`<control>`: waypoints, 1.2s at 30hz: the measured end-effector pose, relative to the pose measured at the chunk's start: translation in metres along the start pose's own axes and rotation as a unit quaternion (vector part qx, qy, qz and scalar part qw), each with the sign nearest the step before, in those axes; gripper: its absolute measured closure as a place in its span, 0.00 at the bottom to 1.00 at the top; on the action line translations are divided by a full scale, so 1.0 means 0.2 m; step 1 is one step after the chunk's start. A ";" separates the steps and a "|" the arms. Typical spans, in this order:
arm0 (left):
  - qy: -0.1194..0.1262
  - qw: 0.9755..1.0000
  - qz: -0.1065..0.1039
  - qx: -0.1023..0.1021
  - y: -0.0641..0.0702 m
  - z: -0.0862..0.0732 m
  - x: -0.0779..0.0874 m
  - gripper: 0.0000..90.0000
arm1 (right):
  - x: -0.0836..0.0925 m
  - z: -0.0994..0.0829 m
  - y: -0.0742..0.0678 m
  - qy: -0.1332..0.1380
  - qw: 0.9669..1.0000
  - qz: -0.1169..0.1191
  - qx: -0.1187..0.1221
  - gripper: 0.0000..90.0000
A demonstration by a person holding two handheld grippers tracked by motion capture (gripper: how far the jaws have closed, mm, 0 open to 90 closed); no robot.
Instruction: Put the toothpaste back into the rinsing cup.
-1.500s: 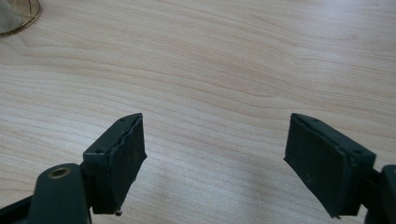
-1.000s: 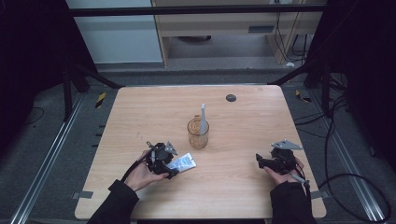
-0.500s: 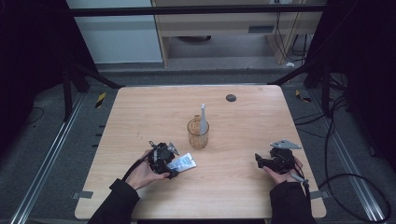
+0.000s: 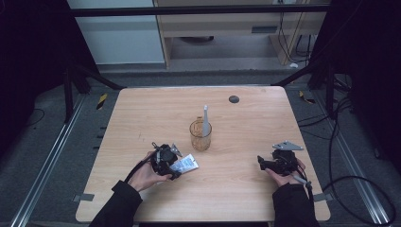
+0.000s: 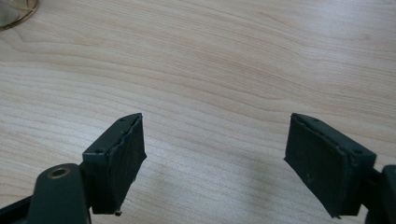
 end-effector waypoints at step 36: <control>0.199 0.966 0.134 0.100 -0.21 0.16 0.40 0.76 | 0.03 0.01 0.02 0.016 1.000 -0.011 -0.003 0.21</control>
Point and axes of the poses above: each handheld gripper's, and its own axes: x roughly backward along the jaws, z roughly out of its top, y roughly to its right, the point moved 9 cm from there along -x, roughly forward along the jaws, and after that the axes turned 15 degrees about y, right-handed, at the moved point
